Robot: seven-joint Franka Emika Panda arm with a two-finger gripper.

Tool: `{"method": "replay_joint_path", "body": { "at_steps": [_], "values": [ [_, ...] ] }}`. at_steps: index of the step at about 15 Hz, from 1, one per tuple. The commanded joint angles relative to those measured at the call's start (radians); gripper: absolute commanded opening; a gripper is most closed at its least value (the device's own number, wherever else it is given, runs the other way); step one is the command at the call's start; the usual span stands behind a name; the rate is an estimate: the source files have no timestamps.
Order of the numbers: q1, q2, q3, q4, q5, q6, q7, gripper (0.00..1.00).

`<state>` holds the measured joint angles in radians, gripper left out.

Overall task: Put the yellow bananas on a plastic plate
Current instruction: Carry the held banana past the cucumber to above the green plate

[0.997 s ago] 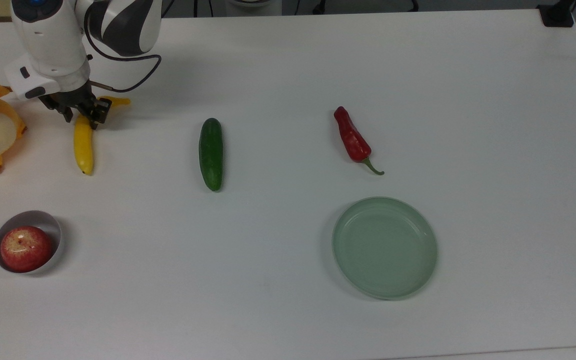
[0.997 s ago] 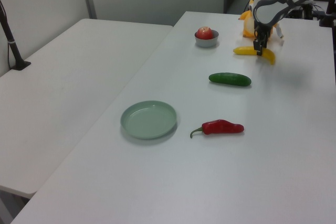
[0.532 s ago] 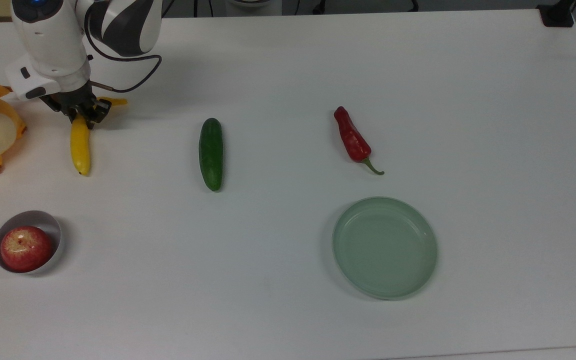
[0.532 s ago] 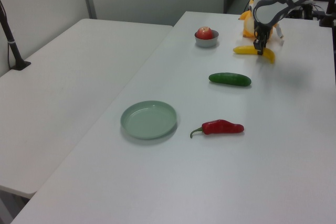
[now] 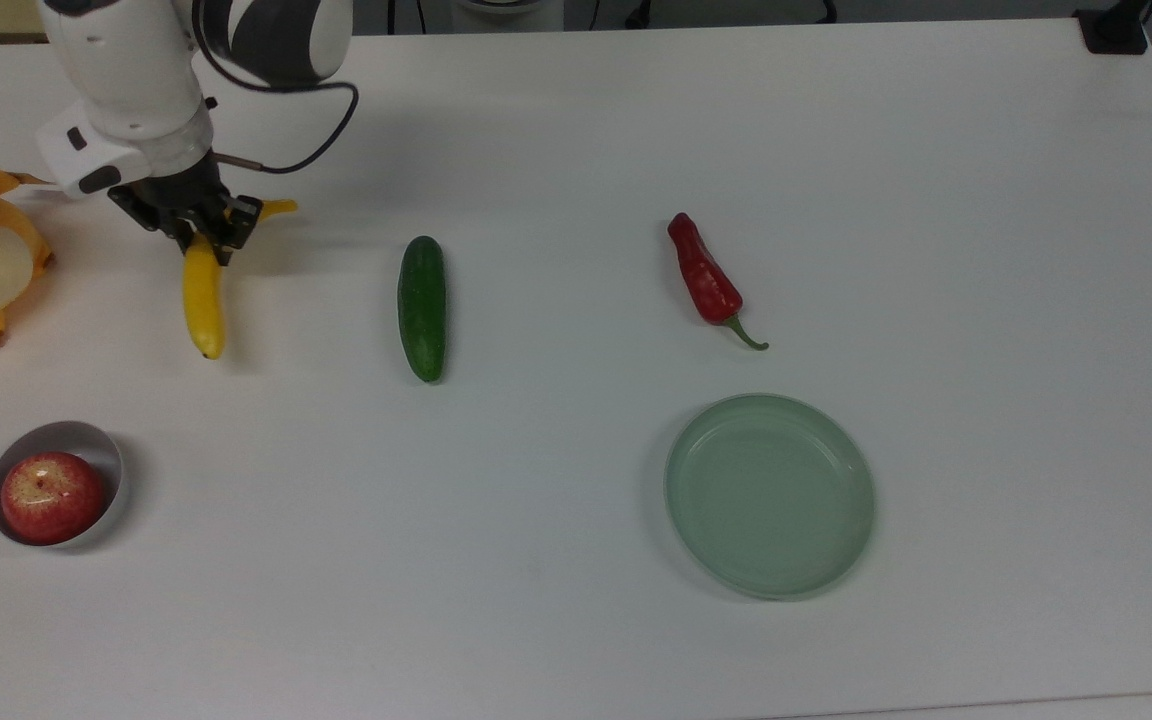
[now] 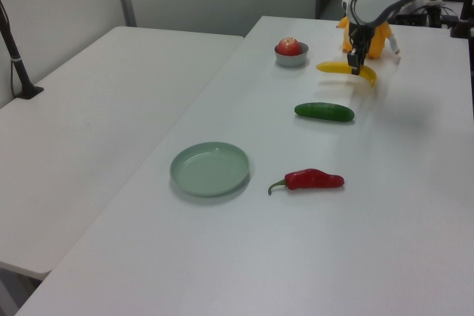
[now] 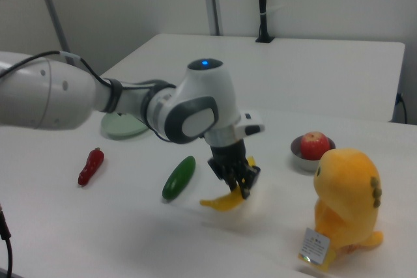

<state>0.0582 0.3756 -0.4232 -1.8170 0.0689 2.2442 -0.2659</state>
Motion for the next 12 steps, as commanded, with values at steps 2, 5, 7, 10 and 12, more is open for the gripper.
{"method": "replay_joint_path", "body": {
  "at_steps": [2,5,7,10,12],
  "values": [
    [0.003,-0.089,0.116,0.045,0.054,-0.089,0.082,0.00],
    [0.021,-0.083,0.188,0.126,0.075,-0.118,0.209,0.00],
    [0.038,-0.080,0.230,0.171,0.078,-0.117,0.301,0.00],
    [0.061,-0.044,0.299,0.252,0.075,-0.123,0.453,0.00],
    [0.089,-0.012,0.323,0.286,0.071,-0.126,0.552,0.00]
  ]
}}
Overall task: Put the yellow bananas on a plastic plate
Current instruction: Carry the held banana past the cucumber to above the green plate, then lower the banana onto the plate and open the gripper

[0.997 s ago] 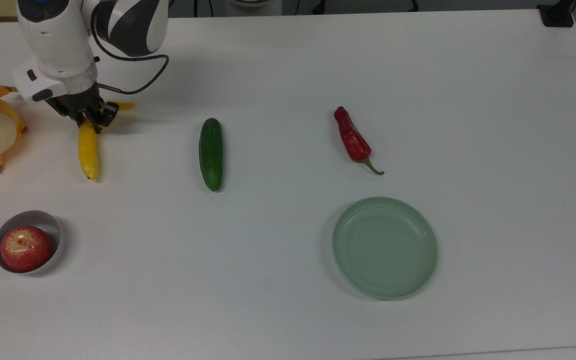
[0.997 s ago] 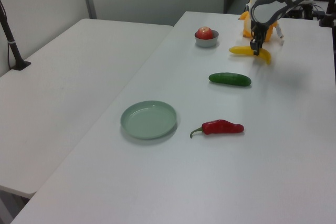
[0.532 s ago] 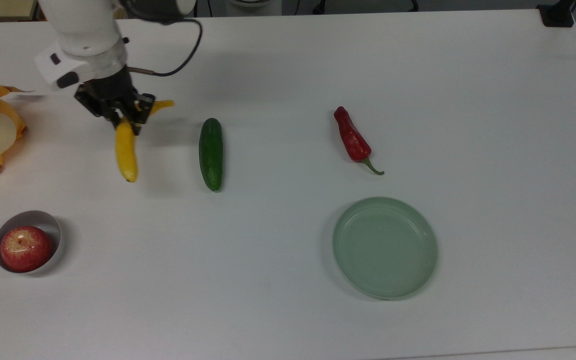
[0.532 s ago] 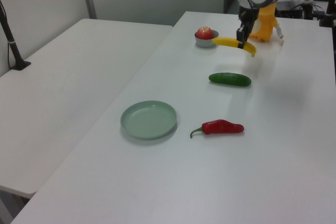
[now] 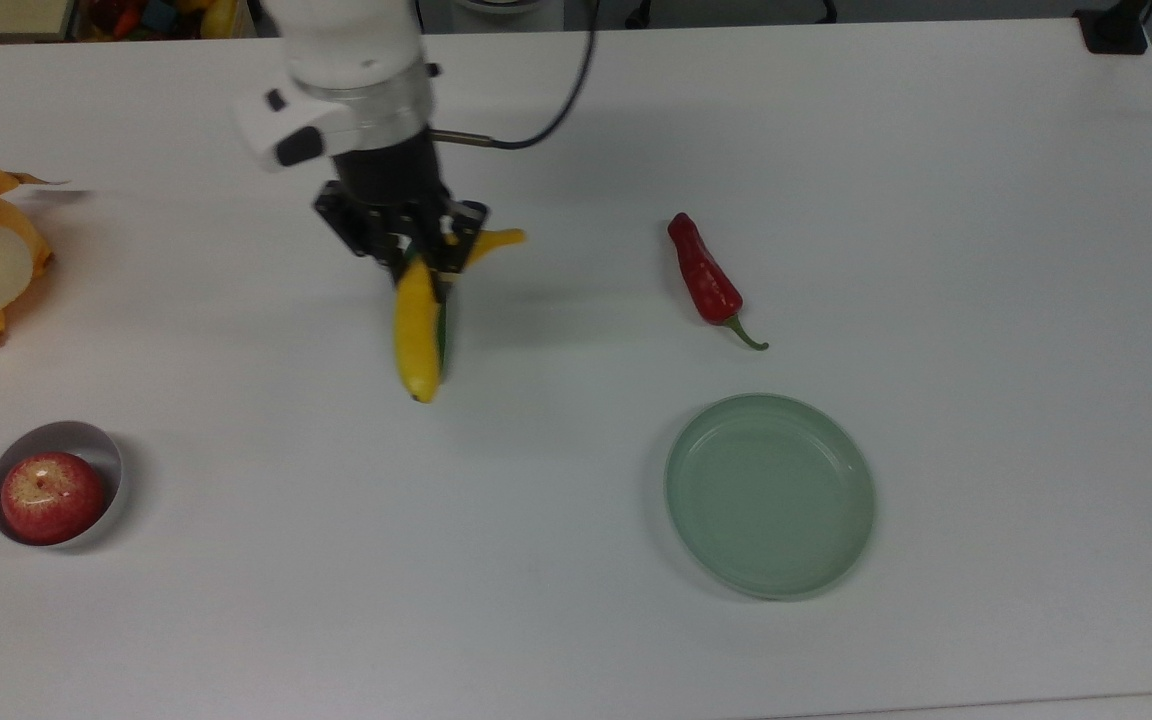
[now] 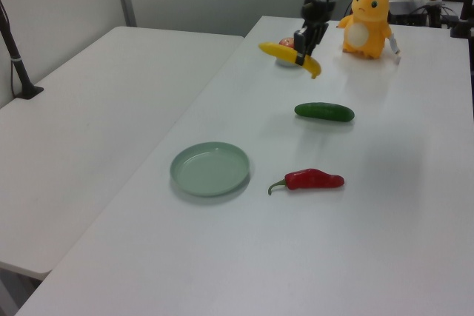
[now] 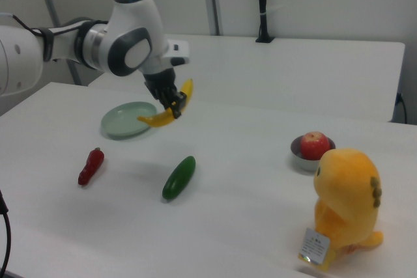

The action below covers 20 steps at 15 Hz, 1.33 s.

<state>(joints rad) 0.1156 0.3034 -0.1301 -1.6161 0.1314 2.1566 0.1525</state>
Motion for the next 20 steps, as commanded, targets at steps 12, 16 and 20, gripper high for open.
{"method": "replay_joint_path", "body": {
  "at_steps": [12,16,20],
  "values": [
    [0.239,0.301,0.053,0.291,-0.004,0.017,0.495,0.00],
    [0.277,0.361,0.053,0.292,-0.004,0.133,0.506,0.00],
    [0.291,0.396,0.055,0.292,-0.004,0.206,0.507,0.00]
  ]
}}
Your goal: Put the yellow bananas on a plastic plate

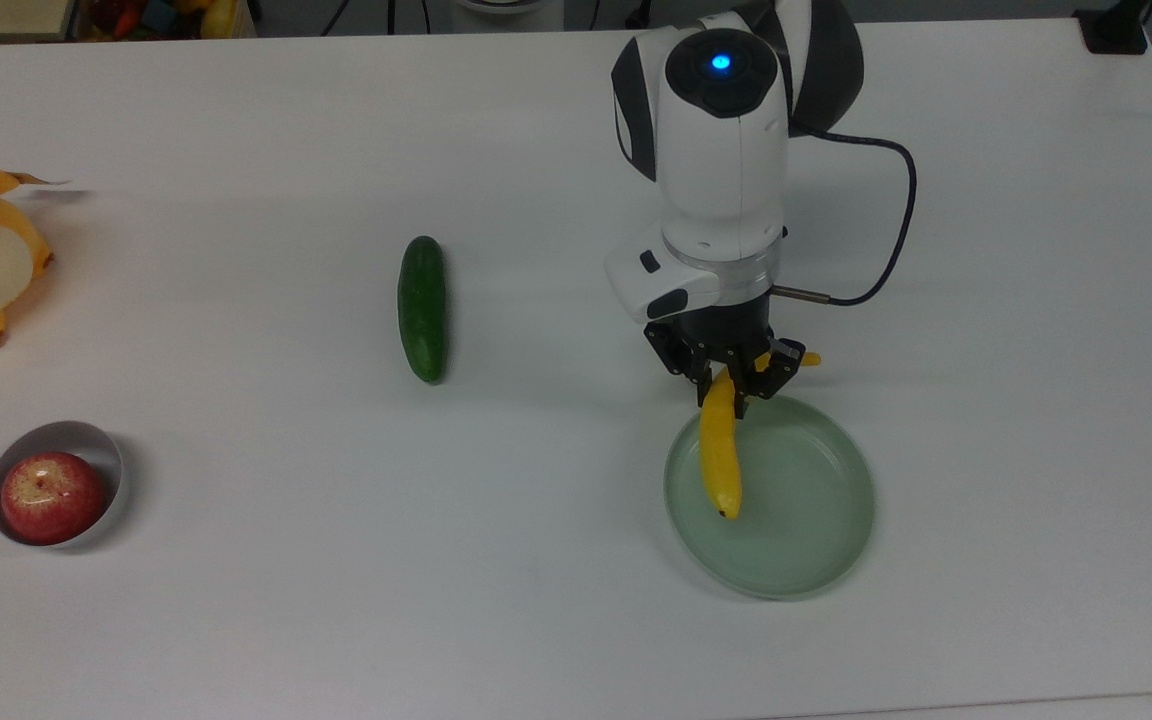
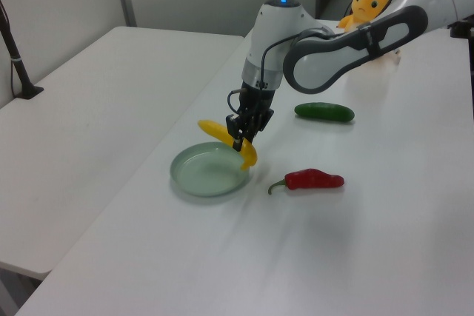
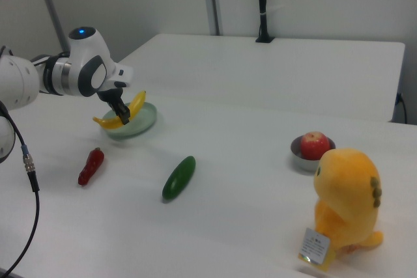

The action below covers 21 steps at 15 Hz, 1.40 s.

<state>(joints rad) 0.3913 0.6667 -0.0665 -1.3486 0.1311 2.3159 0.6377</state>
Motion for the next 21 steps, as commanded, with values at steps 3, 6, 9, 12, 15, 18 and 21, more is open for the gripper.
{"method": "replay_joint_path", "body": {
  "at_steps": [3,6,9,12,15,18,21],
  "values": [
    [0.023,0.062,-0.010,0.025,-0.004,0.100,0.023,0.00],
    [0.023,0.097,-0.010,0.045,-0.004,0.157,0.048,0.00],
    [0.020,0.128,-0.009,0.074,-0.004,0.171,0.072,0.00],
    [0.023,0.128,-0.009,0.066,-0.005,0.169,0.071,0.30],
    [0.023,0.126,-0.010,0.066,-0.005,0.169,0.071,0.95],
    [0.023,0.123,-0.010,0.066,-0.005,0.169,0.071,1.00],
    [0.015,0.081,-0.010,0.060,-0.007,0.159,0.069,1.00]
  ]
}}
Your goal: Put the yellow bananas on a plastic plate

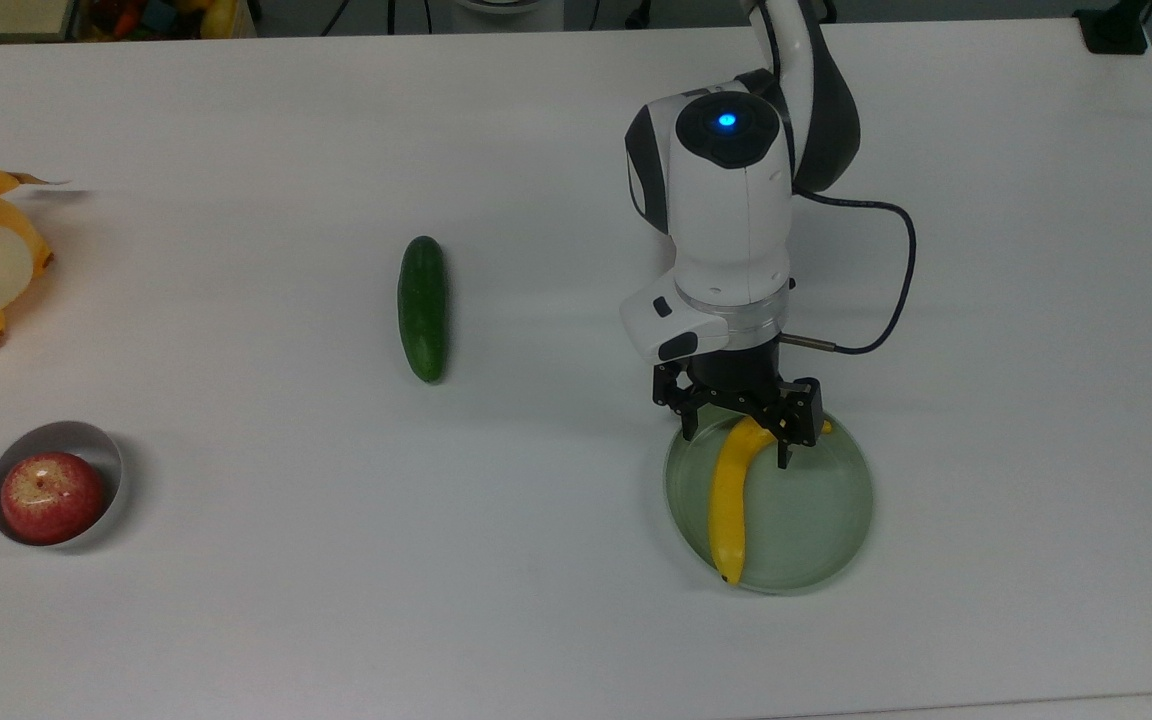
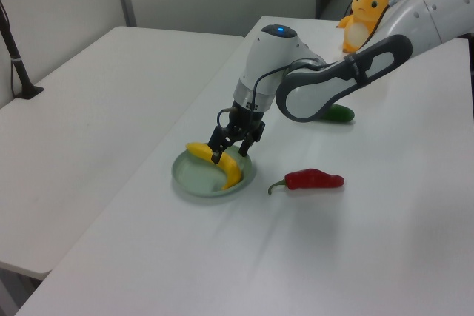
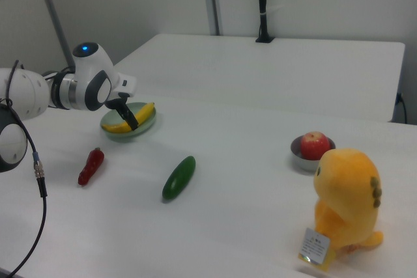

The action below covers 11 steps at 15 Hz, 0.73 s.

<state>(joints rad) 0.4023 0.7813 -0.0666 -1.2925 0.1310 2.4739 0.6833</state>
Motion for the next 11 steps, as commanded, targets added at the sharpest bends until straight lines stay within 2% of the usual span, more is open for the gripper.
{"method": "replay_joint_path", "body": {
  "at_steps": [1,3,6,11],
  "values": [
    [0.003,-0.065,-0.010,-0.007,-0.007,-0.004,0.024,1.00],
    [-0.016,-0.158,-0.012,-0.054,-0.007,-0.013,0.022,1.00],
    [-0.072,-0.290,-0.010,-0.109,-0.005,-0.143,0.019,1.00],
    [-0.122,-0.468,-0.012,-0.133,-0.028,-0.557,0.024,1.00]
  ]
}}
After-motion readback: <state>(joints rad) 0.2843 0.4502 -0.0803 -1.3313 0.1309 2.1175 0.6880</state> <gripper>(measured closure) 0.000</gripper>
